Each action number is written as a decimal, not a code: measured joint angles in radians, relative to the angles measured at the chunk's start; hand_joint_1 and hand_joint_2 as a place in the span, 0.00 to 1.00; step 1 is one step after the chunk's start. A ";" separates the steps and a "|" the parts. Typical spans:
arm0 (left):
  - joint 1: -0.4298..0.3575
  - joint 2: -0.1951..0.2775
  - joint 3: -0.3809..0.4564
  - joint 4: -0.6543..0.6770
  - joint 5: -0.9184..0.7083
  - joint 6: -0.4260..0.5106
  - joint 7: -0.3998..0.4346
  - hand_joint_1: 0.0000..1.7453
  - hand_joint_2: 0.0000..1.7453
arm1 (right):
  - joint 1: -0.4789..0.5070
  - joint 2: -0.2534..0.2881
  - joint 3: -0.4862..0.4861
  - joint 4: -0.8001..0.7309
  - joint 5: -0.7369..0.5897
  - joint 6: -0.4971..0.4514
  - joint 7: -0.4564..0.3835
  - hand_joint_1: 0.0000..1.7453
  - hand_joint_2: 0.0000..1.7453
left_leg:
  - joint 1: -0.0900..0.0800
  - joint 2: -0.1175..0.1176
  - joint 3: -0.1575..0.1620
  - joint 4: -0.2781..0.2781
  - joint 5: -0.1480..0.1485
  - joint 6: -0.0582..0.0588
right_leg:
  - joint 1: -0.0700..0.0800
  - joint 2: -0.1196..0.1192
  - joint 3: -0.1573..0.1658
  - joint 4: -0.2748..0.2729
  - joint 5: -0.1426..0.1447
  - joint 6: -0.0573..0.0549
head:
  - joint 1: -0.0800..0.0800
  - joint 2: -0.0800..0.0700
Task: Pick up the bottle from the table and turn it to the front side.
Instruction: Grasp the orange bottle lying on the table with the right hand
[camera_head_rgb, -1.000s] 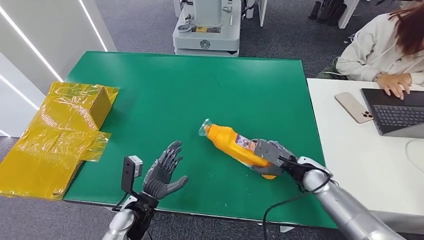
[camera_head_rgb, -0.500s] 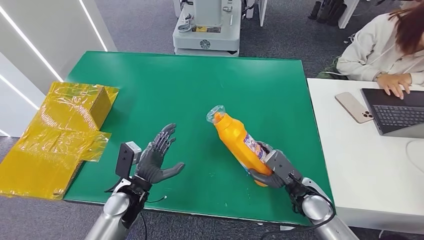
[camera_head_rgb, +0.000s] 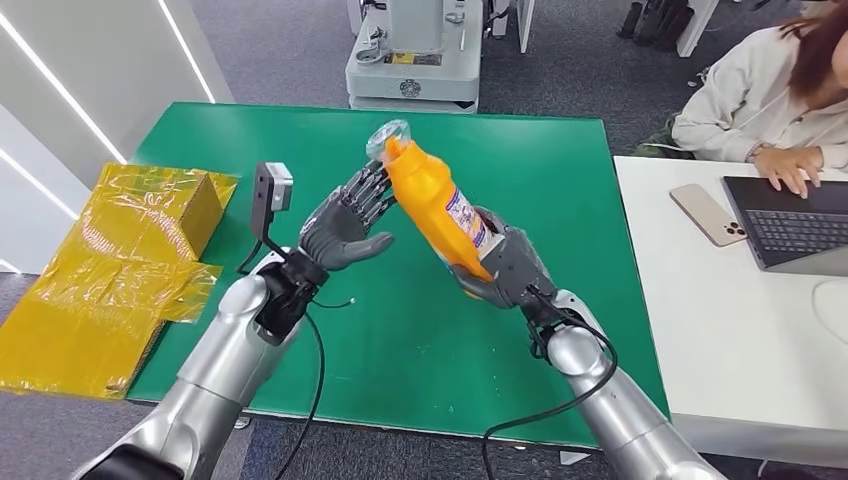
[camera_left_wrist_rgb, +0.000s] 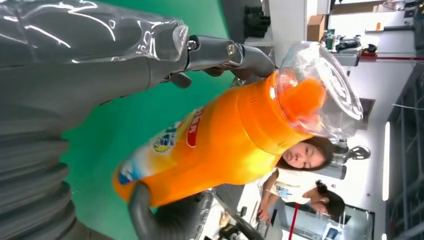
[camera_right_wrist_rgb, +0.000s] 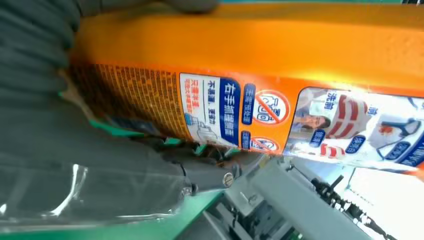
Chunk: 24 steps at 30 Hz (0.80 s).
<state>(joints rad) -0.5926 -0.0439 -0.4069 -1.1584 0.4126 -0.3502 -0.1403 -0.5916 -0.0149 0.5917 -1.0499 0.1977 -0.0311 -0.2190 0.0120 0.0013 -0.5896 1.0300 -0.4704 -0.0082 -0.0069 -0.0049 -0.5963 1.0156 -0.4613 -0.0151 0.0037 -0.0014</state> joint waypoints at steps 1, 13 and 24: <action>-0.025 -0.004 -0.006 0.023 0.005 0.006 0.001 0.00 1.00 | -0.014 0.008 0.006 0.011 -0.001 -0.007 0.003 1.00 1.00 | 0.000 0.000 0.000 0.000 0.000 0.000 | 0.000 0.000 0.000 0.000 0.000 0.000 | 0.000 0.000; -0.163 -0.015 -0.018 0.242 -0.074 0.152 -0.062 0.00 1.00 | -0.035 0.028 0.041 0.076 -0.009 -0.013 0.027 1.00 1.00 | 0.000 0.000 -0.001 0.000 0.000 0.000 | 0.000 0.000 -0.001 0.000 0.000 0.000 | 0.000 0.000; -0.184 -0.024 0.017 0.347 0.028 0.064 -0.003 0.00 1.00 | -0.023 0.039 0.047 0.121 0.026 -0.043 0.037 1.00 1.00 | 0.000 0.000 -0.001 0.000 0.000 0.000 | 0.000 0.000 -0.001 0.000 0.000 0.000 | 0.000 0.000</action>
<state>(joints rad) -0.7766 -0.0680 -0.3904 -0.8110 0.4402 -0.2864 -0.1437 -0.6145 0.0243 0.6390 -0.9291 0.2241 -0.0739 -0.1821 0.0119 0.0012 -0.5905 1.0301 -0.4707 -0.0080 -0.0070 -0.0049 -0.5969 1.0154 -0.4614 -0.0151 0.0036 -0.0015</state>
